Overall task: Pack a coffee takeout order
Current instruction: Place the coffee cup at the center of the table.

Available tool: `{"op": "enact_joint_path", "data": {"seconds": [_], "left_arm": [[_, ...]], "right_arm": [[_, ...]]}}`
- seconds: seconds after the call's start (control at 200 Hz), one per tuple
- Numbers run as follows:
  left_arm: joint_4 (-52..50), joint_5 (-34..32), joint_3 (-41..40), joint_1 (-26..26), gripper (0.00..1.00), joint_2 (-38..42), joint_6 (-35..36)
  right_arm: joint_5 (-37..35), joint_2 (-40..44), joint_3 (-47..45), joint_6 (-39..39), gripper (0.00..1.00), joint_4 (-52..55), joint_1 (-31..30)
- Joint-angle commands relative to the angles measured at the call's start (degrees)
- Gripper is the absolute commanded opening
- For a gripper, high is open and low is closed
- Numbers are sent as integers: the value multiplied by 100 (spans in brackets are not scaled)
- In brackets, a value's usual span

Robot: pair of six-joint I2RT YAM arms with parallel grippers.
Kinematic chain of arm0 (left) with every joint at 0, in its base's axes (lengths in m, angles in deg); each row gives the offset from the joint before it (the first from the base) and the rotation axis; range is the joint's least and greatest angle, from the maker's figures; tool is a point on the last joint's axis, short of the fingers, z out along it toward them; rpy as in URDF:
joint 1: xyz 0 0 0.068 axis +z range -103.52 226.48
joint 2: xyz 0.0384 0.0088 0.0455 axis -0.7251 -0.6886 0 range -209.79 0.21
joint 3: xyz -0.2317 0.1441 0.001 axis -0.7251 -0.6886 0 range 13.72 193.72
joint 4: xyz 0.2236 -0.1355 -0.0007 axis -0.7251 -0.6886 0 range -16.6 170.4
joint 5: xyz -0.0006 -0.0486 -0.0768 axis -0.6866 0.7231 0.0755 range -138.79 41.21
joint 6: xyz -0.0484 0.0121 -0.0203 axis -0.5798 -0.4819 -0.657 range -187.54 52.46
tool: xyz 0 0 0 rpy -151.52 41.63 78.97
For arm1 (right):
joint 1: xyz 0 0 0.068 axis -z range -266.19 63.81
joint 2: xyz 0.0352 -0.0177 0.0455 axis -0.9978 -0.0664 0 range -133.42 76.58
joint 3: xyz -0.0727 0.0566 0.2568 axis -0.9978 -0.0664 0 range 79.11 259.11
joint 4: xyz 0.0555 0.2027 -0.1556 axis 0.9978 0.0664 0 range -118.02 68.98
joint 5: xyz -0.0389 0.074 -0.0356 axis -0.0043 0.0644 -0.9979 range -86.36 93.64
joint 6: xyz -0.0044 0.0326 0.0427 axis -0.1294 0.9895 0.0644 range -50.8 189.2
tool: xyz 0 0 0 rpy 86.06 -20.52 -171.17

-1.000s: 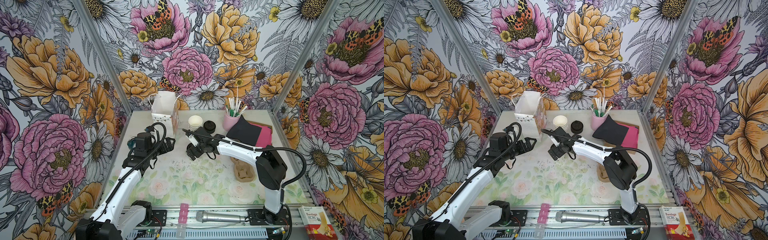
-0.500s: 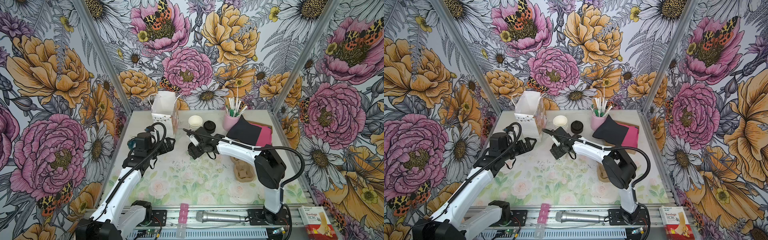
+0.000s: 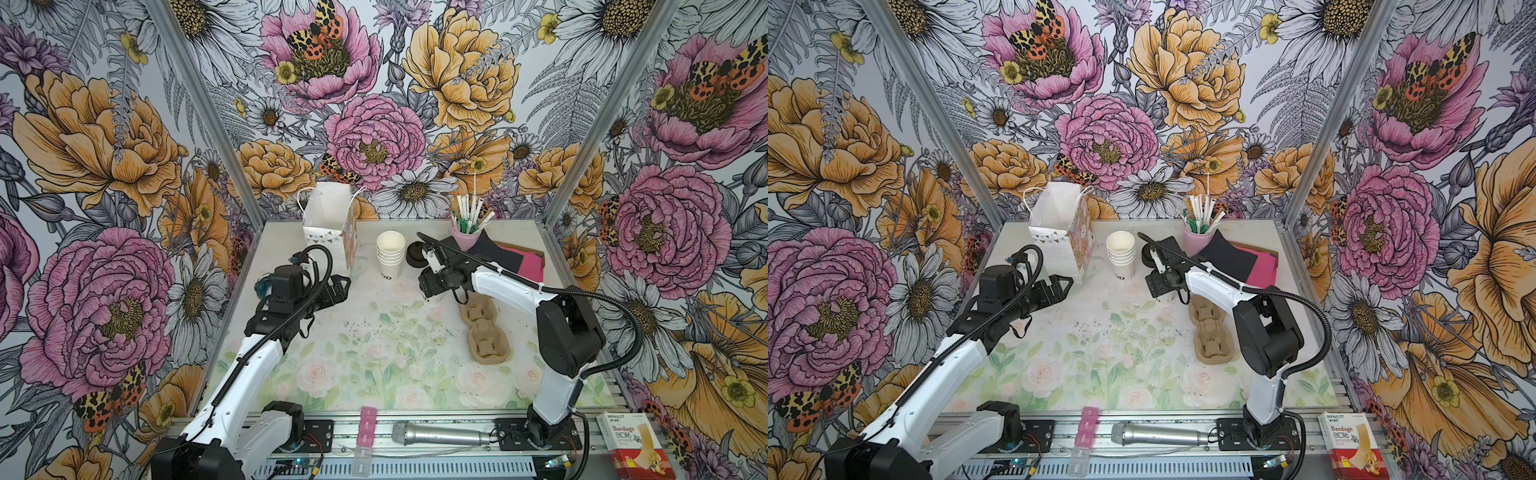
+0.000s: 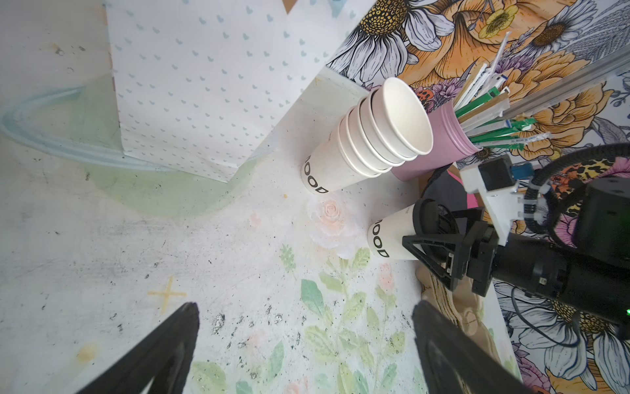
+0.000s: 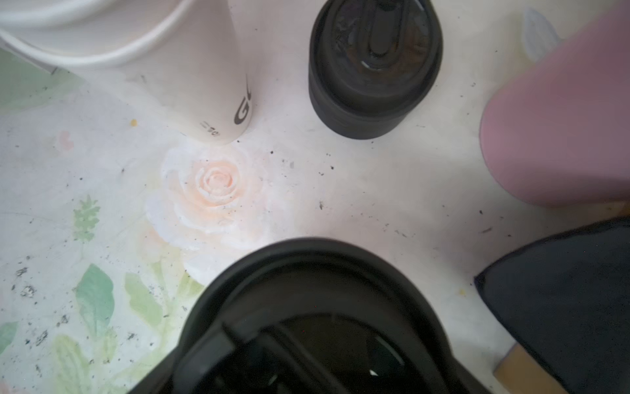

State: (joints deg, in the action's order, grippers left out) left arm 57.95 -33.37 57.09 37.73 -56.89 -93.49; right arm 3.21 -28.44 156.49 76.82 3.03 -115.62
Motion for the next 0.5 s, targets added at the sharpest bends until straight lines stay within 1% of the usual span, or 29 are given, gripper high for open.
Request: {"op": "enact_joint_path", "data": {"seconds": [0.0,0.09,0.125,0.21,0.32,0.495], "left_arm": [[193,21,25,31,99,-29,12],[178,-28,98,37,99,-14,37],[159,-63,144,49,99,-17,59],[29,-225,316,51,99,-6,159],[-442,-611,782,36,99,38,475],[-1028,-1259,1715,-27,99,123,867]], "right_arm": [[43,78,-5,-50,84,-106,97],[94,43,0,-41,85,-134,173],[102,18,18,-57,88,-134,174],[120,20,49,-59,99,-125,174],[127,186,80,-38,99,-116,174],[104,832,34,-33,99,-82,174]]}}
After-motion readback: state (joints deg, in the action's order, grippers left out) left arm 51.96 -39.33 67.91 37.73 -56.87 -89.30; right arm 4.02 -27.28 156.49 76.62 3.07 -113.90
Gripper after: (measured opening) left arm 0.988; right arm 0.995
